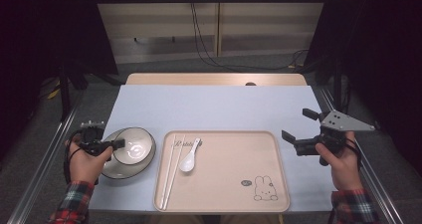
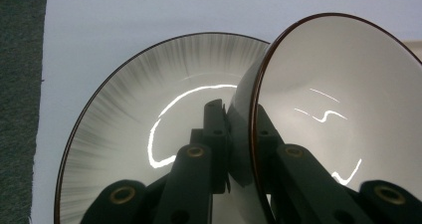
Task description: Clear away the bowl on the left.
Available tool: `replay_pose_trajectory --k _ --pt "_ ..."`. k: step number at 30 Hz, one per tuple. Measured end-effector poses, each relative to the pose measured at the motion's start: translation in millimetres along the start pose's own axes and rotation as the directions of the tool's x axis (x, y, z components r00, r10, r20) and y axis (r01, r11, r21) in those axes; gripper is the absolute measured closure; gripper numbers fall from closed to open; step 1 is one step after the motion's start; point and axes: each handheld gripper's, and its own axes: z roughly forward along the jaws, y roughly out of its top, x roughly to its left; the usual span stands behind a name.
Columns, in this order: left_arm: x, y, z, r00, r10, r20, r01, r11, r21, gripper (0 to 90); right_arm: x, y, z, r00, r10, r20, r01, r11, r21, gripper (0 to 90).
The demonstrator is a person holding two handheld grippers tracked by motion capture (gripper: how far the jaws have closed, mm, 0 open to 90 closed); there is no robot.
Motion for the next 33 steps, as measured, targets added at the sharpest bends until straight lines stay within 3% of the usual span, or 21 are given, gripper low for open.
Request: replay_pose_trajectory --k 5,14,28,33 --pt "-3.4 5.0 -5.8 0.9996 0.012 0.026 -0.011 0.9997 -0.02 82.8 0.0 -0.2 0.2 1.0 -0.003 -0.003 0.003 1.0 0.002 0.4" --pt "-23.4 16.1 -9.4 0.9959 0.03 0.085 -0.027 0.9988 -0.042 82.7 0.1 -0.1 -0.1 1.0 -0.002 -0.002 0.002 1.0 0.002 0.4" --pt "-54.5 27.2 -3.8 0.9832 0.069 0.169 -0.064 0.9973 -0.035 82.7 0.2 -0.3 0.6 1.0 -0.004 -0.006 0.004 1.0 0.002 0.4" --pt "-64.3 29.7 -0.8 0.9755 0.089 0.201 -0.085 0.9959 -0.03 82.7 0.3 -0.2 0.6 1.0 -0.004 -0.006 0.004 1.0 0.001 0.4"
